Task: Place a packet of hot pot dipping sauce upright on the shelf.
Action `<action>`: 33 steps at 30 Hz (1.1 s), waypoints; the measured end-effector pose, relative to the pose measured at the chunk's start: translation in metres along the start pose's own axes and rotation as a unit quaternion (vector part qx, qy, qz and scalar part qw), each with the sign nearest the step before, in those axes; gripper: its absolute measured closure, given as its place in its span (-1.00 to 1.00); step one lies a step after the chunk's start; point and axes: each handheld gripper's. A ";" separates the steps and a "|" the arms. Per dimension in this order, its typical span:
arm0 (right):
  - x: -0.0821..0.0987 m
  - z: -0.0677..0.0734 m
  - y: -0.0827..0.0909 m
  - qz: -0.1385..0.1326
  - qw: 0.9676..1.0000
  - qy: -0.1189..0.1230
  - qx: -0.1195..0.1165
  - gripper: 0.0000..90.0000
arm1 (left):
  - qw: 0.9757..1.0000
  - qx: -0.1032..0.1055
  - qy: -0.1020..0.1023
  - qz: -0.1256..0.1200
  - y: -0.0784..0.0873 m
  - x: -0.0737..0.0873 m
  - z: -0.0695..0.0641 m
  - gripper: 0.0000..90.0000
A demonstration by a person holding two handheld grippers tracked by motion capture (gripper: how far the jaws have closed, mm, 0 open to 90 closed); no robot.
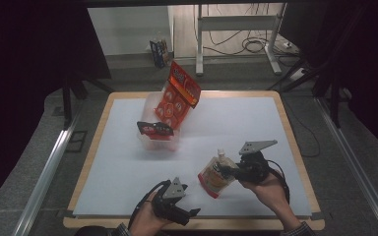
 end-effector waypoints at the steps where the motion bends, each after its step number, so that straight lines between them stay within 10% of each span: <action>1: -0.001 0.000 0.000 0.000 1.000 0.001 0.002 0.93 | 1.000 -0.001 0.001 0.001 0.001 0.001 0.000 -0.71; 33: -0.051 -0.012 0.004 -0.042 0.998 0.013 0.033 0.95 | 0.998 -0.057 0.031 0.019 0.033 0.029 0.005 -0.91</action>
Point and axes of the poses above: each handheld gripper's, and its own axes: y roughly backward along the jaws, x roughly out of its underside, z roughly to its left, and after that the axes turned 9 degrees about -y, right-handed
